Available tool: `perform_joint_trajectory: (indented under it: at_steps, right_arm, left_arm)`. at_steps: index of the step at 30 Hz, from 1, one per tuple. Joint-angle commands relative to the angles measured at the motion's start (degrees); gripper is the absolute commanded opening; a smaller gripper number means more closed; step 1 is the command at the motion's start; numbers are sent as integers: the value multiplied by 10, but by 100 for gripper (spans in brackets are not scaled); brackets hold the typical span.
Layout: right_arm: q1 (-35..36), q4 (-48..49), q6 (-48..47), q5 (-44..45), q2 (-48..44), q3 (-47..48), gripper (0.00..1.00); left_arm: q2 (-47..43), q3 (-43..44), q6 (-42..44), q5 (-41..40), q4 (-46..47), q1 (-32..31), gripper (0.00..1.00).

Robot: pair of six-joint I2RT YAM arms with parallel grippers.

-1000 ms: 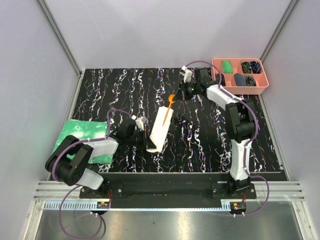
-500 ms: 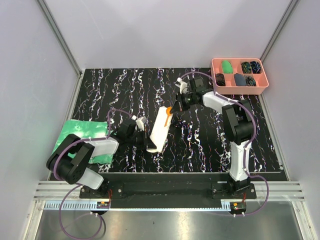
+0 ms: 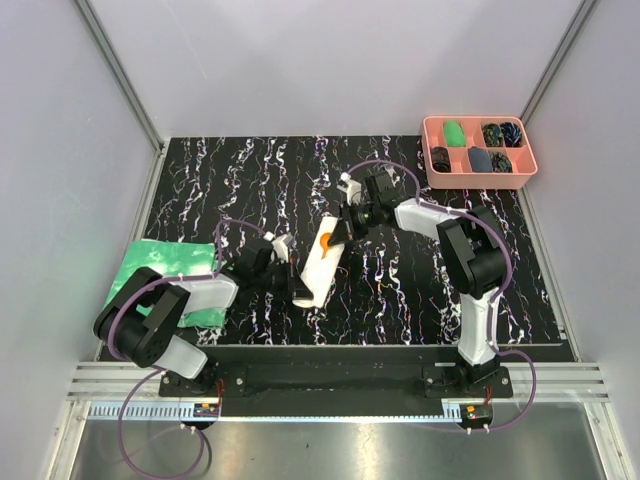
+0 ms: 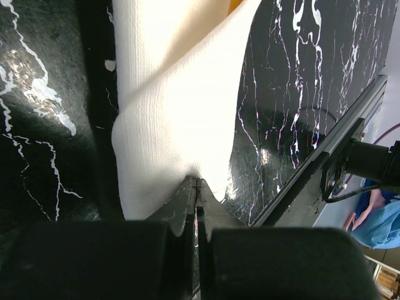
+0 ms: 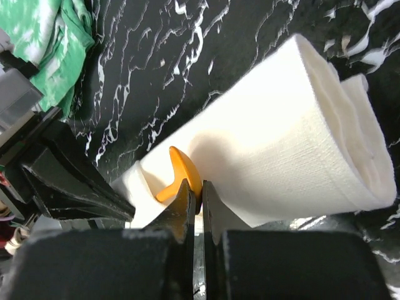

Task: Fold the napkin into a case and place the utensils inside
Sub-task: Insert the spoon into the folded napkin, then pick up the fork from the corner of the board.

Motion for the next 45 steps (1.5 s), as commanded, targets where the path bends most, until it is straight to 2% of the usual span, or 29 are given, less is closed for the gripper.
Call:
perform_joint_trajectory:
  at_steps: [1, 6, 7, 10, 12, 14, 16, 17, 18, 19, 20, 22, 26, 33, 35, 38, 40, 41, 42, 45]
  right_arm:
    - [5, 47, 45, -3, -40, -38, 4]
    - [4, 41, 61, 24, -69, -49, 15]
    - [3, 38, 63, 29, -72, -46, 23]
    - [-3, 26, 72, 45, -82, -33, 35]
    - [-15, 3, 79, 72, -89, -18, 44]
    - [-29, -31, 73, 100, -96, 10, 52]
    - [-49, -53, 70, 148, -99, 38, 60]
    - [-56, -75, 64, 204, -98, 49, 65]
    - [-62, -84, 58, 235, -90, 60, 73]
    - [-72, -98, 52, 272, -82, 90, 77]
    - [-76, -128, 40, 346, -71, 107, 80]
    - [-94, -155, 19, 391, -31, 165, 85]
    - [-119, -201, -12, 444, 58, 258, 87]
    - [-141, -234, -63, 461, 187, 437, 82]
    - [-142, -239, -78, 460, 229, 472, 74]
    - [-149, -255, -80, 444, 285, 541, 69]
    - [-149, -283, -94, 442, 315, 605, 65]
    - [-150, -307, -96, 440, 353, 644, 59]
    - [-149, -321, -96, 441, 370, 708, 57]
    - [-149, -365, -86, 446, 415, 783, 56]
  left_arm:
    - [-11, 2, 9, 3, 11, -1, 0]
    - [-33, 3, 11, 2, -1, -2, 0]
    - [-40, 3, 10, 3, -2, -2, 0]
    - [-61, 5, 9, 5, -9, -2, 0]
    - [-74, 9, 9, 5, -22, -1, 3]
    - [-100, 15, 10, -3, -39, 0, 13]
    - [-131, 21, 13, -13, -62, 0, 20]
    - [-141, 23, 15, -18, -69, 0, 22]
    - [-152, 29, 16, -25, -88, 0, 24]
    - [-169, 33, 23, -35, -96, 1, 25]
    - [-177, 38, 26, -40, -103, 1, 27]
    - [-196, 47, 31, -49, -121, 2, 29]
    - [-214, 50, 38, -49, -121, 2, 31]
    - [-205, 33, 33, -26, -89, 2, 31]
    - [-200, 28, 25, -13, -72, 2, 31]
    - [-195, 22, 23, -4, -63, 2, 30]
    - [-196, 21, 25, -4, -61, 2, 30]
    - [-194, 21, 27, -4, -61, 2, 30]
    - [-194, 21, 27, -4, -60, 1, 30]
    - [-189, 23, 26, 3, -60, 2, 30]
